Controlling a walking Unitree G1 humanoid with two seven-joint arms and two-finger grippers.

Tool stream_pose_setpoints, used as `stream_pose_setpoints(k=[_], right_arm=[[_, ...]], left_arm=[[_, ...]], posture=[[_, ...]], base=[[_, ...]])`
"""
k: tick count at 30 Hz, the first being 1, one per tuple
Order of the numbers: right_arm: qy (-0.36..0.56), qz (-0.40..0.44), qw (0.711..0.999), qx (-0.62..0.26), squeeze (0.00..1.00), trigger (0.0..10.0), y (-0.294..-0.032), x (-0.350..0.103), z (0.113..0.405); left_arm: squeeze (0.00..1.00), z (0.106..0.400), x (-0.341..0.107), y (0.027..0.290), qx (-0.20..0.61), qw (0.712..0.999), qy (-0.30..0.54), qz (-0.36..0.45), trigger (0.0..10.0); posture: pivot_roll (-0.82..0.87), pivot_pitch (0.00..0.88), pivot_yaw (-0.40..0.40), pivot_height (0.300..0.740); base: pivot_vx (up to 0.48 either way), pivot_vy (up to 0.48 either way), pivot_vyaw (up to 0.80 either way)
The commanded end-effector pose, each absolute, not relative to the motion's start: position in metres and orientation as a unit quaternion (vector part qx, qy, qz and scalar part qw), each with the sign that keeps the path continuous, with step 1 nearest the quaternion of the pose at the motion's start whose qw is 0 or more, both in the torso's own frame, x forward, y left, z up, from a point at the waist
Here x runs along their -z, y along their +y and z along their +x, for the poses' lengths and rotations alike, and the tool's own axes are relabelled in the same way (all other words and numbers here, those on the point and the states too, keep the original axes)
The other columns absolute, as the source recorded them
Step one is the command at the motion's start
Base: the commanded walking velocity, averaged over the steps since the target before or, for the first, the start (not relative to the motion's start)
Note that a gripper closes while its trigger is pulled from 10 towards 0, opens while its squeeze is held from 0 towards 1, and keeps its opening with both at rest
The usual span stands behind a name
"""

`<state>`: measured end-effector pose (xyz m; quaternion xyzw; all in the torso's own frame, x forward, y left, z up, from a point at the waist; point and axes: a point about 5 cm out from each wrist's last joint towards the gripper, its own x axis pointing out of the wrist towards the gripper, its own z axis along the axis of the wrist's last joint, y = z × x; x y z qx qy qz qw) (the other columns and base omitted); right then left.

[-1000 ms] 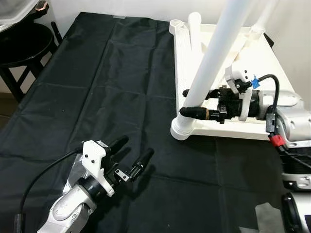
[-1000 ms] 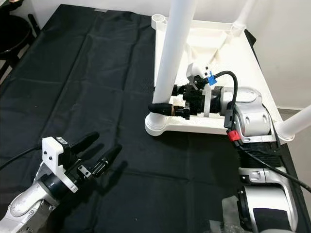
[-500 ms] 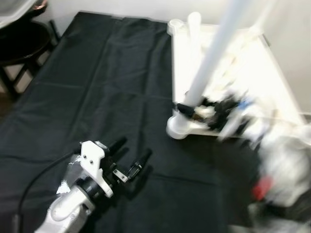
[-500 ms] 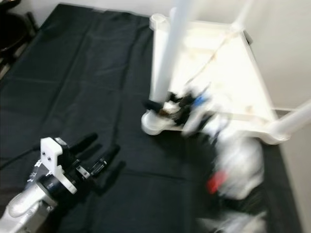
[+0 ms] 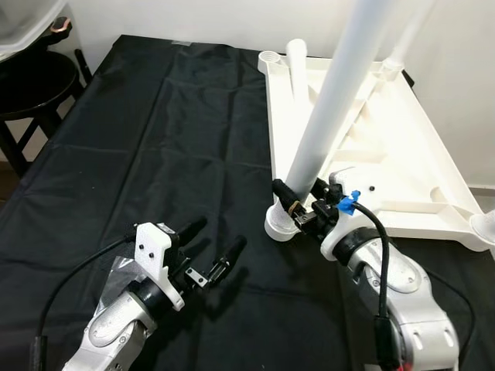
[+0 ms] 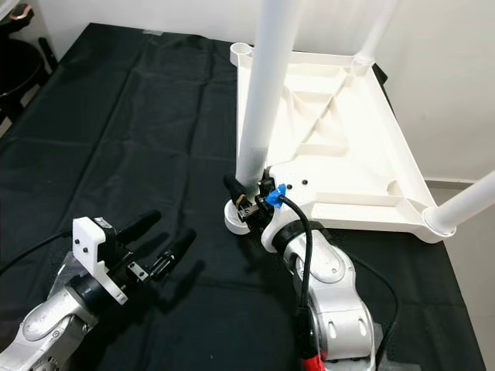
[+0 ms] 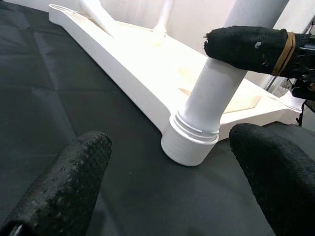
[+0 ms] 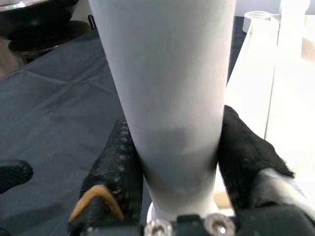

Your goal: Building children table

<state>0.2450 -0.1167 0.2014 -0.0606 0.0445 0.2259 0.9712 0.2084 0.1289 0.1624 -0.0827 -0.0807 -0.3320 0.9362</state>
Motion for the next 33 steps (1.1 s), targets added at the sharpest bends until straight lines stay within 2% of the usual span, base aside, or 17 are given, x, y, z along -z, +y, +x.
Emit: stream_pose_setpoints(k=[1, 2, 4, 8, 9, 16, 20, 21, 23, 24, 26, 27, 28, 29, 31, 32, 33], right_arm=[[0.144, -0.047, 0.961, -0.233, 0.71, 10.0, -0.114, -0.171, 0.241], [0.131, -0.042, 0.96, -0.245, 1.0, 10.0, -0.114, -0.179, 0.243], [0.089, -0.048, 0.937, -0.333, 1.0, 10.0, -0.119, -0.199, 0.255], [0.071, -0.059, 0.924, -0.372, 1.0, 10.0, -0.125, -0.207, 0.259], [0.055, -0.079, 0.906, -0.413, 1.0, 10.0, -0.131, -0.214, 0.262], [0.049, -0.137, 0.87, -0.471, 1.0, 10.0, -0.17, -0.23, 0.287], [0.031, -0.153, 0.864, -0.479, 1.0, 10.0, -0.174, -0.242, 0.298], [0.022, -0.149, 0.864, -0.481, 0.77, 10.0, -0.174, -0.248, 0.304], [0.016, -0.145, 0.861, -0.488, 0.77, 10.0, -0.174, -0.252, 0.308], [0.002, -0.143, 0.858, -0.493, 0.0, 10.0, -0.172, -0.257, 0.312], [-0.017, -0.143, 0.847, -0.511, 0.0, 10.0, -0.168, -0.264, 0.317], [-0.022, -0.145, 0.842, -0.519, 0.0, 7.0, -0.168, -0.265, 0.318], [-0.022, -0.145, 0.842, -0.519, 0.0, 7.0, -0.168, -0.265, 0.318], [-0.027, -0.143, 0.838, -0.526, 0.0, 2.2, -0.168, -0.268, 0.32], [-0.027, -0.143, 0.838, -0.526, 0.0, 2.2, -0.168, -0.268, 0.32], [-0.028, -0.145, 0.832, -0.534, 0.0, 0.0, -0.169, -0.269, 0.32], [-0.028, -0.145, 0.829, -0.54, 0.0, 0.0, -0.17, -0.271, 0.321]], left_arm=[[0.0, 0.206, -0.16, 0.129, 0.33, 0.937, -0.077, -0.086, 10.0], [0.0, 0.206, -0.16, 0.129, 0.33, 0.937, -0.076, -0.086, 10.0], [0.0, 0.206, -0.161, 0.129, 0.333, 0.936, -0.075, -0.088, 10.0], [0.0, 0.206, -0.161, 0.128, 0.334, 0.936, -0.074, -0.088, 10.0], [0.0, 0.205, -0.161, 0.128, 0.335, 0.935, -0.073, -0.088, 10.0], [0.0, 0.202, -0.162, 0.128, 0.335, 0.935, -0.071, -0.088, 10.0], [0.0, 0.201, -0.162, 0.128, 0.336, 0.935, -0.07, -0.088, 10.0], [0.0, 0.201, -0.162, 0.128, 0.336, 0.935, -0.07, -0.088, 10.0], [0.0, 0.201, -0.162, 0.129, 0.336, 0.935, -0.07, -0.088, 10.0], [0.0, 0.201, -0.162, 0.128, 0.336, 0.935, -0.07, -0.087, 10.0], [0.0, 0.201, -0.162, 0.128, 0.334, 0.936, -0.07, -0.087, 10.0], [0.0, 0.201, -0.162, 0.127, 0.333, 0.936, -0.071, -0.086, 10.0], [0.0, 0.201, -0.162, 0.127, 0.333, 0.936, -0.071, -0.086, 10.0], [0.0, 0.201, -0.162, 0.127, 0.333, 0.936, -0.071, -0.086, 10.0], [0.0, 0.201, -0.162, 0.127, 0.333, 0.936, -0.071, -0.086, 10.0], [0.0, 0.2, -0.162, 0.127, 0.333, 0.936, -0.071, -0.086, 10.0], [0.0, 0.2, -0.162, 0.127, 0.332, 0.936, -0.071, -0.087, 10.0]], posture=[[0.0, 0.239, -0.097, 0.74], [0.0, 0.243, -0.092, 0.74], [0.0, 0.249, -0.085, 0.74], [0.0, 0.249, -0.085, 0.74], [0.01, 0.256, -0.082, 0.74], [0.03, 0.272, -0.072, 0.74], [0.03, 0.272, -0.072, 0.74], [0.03, 0.272, -0.073, 0.74], [0.03, 0.272, -0.074, 0.74], [0.04, 0.271, -0.076, 0.74], [0.05, 0.272, -0.077, 0.74], [0.05, 0.271, -0.079, 0.74], [0.05, 0.271, -0.079, 0.74], [0.05, 0.271, -0.079, 0.74], [0.05, 0.271, -0.079, 0.74], [0.04, 0.271, -0.08, 0.74], [0.04, 0.271, -0.08, 0.74]], base=[[0.0, 0.0, 0.0], [0.0, 0.0, 0.0], [0.0, 0.0, 0.0], [0.0, 0.0, 0.0], [0.0, 0.0, 0.0], [0.0, 0.0, 0.0], [0.0, 0.0, 0.0], [0.0, 0.0, 0.0], [0.0, 0.0, 0.0], [0.0, 0.0, 0.0], [0.0, 0.0, 0.0], [0.0, 0.0, 0.0], [0.0, 0.0, 0.0], [0.0, 0.0, 0.0], [0.0, 0.0, 0.0], [0.0, 0.0, 0.0], [0.0, 0.0, 0.0]])
